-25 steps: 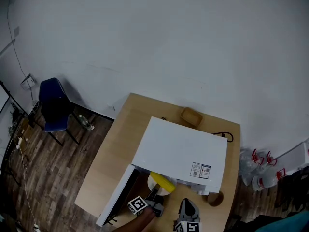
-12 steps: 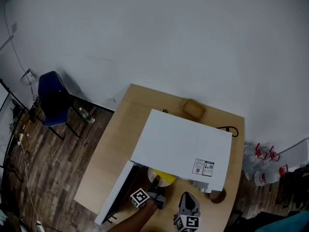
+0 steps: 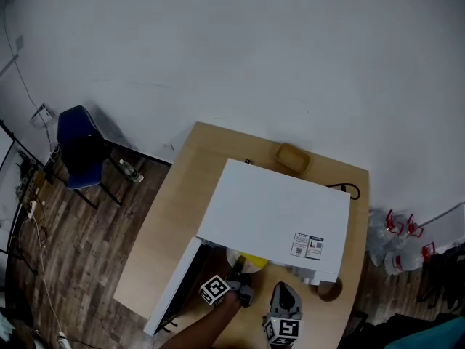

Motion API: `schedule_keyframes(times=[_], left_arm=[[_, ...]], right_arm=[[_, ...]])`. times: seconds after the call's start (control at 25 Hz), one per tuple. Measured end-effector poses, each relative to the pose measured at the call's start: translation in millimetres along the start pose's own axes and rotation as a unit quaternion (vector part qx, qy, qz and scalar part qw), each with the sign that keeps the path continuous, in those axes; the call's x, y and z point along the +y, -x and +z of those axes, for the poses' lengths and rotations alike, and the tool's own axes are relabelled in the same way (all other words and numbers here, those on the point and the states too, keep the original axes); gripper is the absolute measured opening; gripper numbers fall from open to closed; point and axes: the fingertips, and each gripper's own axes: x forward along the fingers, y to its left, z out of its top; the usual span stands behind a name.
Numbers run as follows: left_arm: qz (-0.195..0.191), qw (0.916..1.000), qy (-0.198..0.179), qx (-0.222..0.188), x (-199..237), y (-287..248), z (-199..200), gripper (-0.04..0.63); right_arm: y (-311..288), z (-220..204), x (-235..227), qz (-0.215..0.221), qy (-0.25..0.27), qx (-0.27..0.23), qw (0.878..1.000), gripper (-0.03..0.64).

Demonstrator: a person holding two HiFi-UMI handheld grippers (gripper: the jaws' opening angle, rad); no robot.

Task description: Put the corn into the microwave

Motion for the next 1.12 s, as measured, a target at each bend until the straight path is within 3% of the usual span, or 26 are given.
schedule_keyframes(times=[0.4, 1.12], left_arm=[[0.025, 0.9996, 0.015, -0.003, 7.9, -3.4, -0.9, 0.020], [0.020, 0.9998, -0.004, -0.003, 7.5, -18.6, 3.6, 0.031]], right_arm=[[-3.2, -4.2, -2.2, -0.016, 0.080, -0.021, 0.996, 0.058], [13.0, -13.6, 7.2, 0.007, 0.052, 0.000, 0.999, 0.058]])
